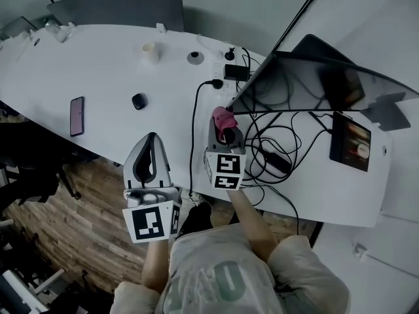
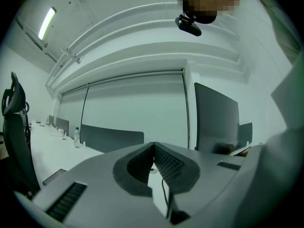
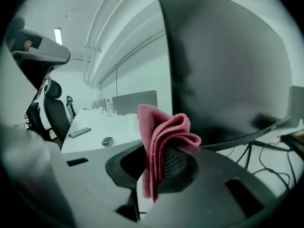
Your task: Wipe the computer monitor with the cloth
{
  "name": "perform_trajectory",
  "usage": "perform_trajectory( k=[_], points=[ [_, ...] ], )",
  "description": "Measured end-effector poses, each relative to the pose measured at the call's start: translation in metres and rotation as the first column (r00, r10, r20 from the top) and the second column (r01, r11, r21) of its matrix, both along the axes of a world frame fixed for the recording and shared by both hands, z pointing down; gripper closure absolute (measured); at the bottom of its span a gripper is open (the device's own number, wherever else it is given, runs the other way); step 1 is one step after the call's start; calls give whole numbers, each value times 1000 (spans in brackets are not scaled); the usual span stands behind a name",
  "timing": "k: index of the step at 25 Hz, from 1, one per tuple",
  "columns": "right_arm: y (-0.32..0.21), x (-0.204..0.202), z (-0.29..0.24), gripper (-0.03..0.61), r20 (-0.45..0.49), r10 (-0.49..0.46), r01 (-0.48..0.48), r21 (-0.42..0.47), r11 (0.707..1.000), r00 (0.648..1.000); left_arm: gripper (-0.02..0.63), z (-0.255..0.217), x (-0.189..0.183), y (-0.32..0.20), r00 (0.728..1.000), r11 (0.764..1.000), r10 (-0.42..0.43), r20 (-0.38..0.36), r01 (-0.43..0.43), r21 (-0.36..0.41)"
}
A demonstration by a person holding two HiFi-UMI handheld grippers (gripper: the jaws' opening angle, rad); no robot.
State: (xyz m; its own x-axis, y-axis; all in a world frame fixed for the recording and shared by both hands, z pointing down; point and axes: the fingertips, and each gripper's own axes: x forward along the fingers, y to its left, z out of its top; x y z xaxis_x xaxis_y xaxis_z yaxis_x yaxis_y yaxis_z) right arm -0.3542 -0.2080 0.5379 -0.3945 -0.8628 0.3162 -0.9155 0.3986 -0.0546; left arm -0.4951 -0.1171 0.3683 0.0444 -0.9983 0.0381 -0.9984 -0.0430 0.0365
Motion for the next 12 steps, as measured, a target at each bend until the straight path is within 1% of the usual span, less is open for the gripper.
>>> perform_trajectory(
  k=[3, 6, 10, 12],
  points=[
    [-6, 1, -2, 525, -2, 35, -35, 12, 999, 999, 598, 2, 3, -3, 1000, 1000, 17, 10, -17, -5],
    [-5, 2, -3, 525, -14, 91, -91, 24, 996, 996, 598, 3, 8, -2, 999, 999, 31, 15, -31, -6],
    [-5, 5, -12, 525, -1, 171, -170, 50, 984, 985, 598, 1, 7, -1, 999, 999, 42, 23, -41, -6],
    [-5, 8, -26, 525, 9, 193, -193, 79, 978, 981, 598, -3, 3, 0, 999, 999, 31, 40, -30, -16]
  ],
)
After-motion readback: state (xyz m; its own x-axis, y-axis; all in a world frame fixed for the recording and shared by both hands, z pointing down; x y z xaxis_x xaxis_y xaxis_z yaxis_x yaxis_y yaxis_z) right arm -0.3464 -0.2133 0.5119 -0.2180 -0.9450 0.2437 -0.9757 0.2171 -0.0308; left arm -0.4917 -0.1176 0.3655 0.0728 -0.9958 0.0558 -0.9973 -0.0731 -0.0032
